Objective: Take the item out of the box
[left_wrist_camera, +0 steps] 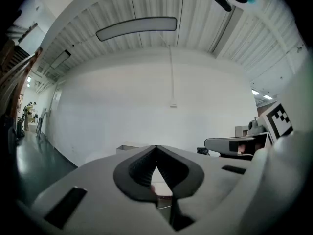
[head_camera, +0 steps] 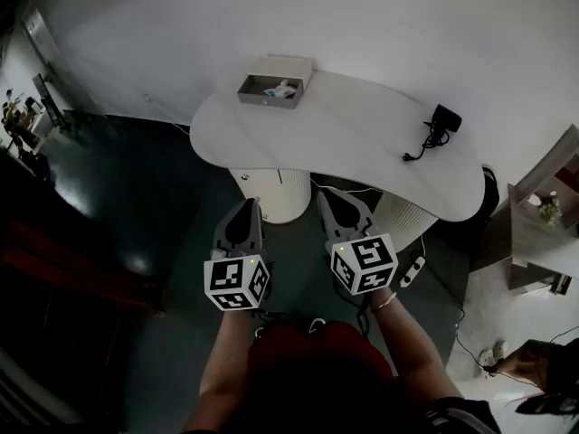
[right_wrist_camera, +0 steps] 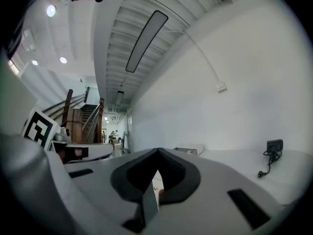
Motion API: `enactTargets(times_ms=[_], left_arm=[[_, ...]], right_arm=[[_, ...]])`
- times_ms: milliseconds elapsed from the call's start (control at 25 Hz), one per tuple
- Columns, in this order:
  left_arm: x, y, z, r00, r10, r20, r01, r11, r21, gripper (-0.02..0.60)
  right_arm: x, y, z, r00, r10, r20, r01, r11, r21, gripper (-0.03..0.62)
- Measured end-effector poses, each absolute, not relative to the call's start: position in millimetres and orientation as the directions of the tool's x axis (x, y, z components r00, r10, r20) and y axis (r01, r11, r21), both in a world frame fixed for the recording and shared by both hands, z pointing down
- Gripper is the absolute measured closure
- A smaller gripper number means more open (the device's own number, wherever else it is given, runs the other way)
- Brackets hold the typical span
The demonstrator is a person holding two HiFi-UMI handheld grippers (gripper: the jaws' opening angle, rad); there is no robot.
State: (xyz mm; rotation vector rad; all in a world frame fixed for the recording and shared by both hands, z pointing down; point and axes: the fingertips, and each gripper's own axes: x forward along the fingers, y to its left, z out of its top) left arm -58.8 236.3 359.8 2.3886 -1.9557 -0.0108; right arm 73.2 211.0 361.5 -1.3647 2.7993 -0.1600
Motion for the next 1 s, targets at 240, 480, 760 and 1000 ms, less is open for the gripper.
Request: enactTargets(times_ms=[240,480,760,1000], left_arm=[[-50.9,244.6,359.2,0.211,-0.977,0.041,-0.977,-0.208,0.050,0.560],[-48.1,244.7,358.8,0.208,-0.977,0.050,-0.978,-0.206,0.041,0.560],[-42.8,239.4,350.9,0.198,-0.980,0.034,-0.980,-0.197,0.023,0.560],[-42.7,221.1,350.4,0.204,-0.978,0.041,-0.979,-0.203,0.014,0.560]], right_arm=[[78.2,220.7,358.0,-0.621,-0.784,-0.002,-0.775,0.615,-0.144,0.580],[83.2,219.5,355.8,-0.617,-0.787,-0.019,-0.780,0.614,-0.124,0.580],[93.6,207.2,355.1,-0.588,-0.808,-0.019,-0.799,0.585,-0.142,0.580],[95.9,194.3,358.5,-0.579,-0.815,0.000,-0.806,0.573,-0.146,0.580]])
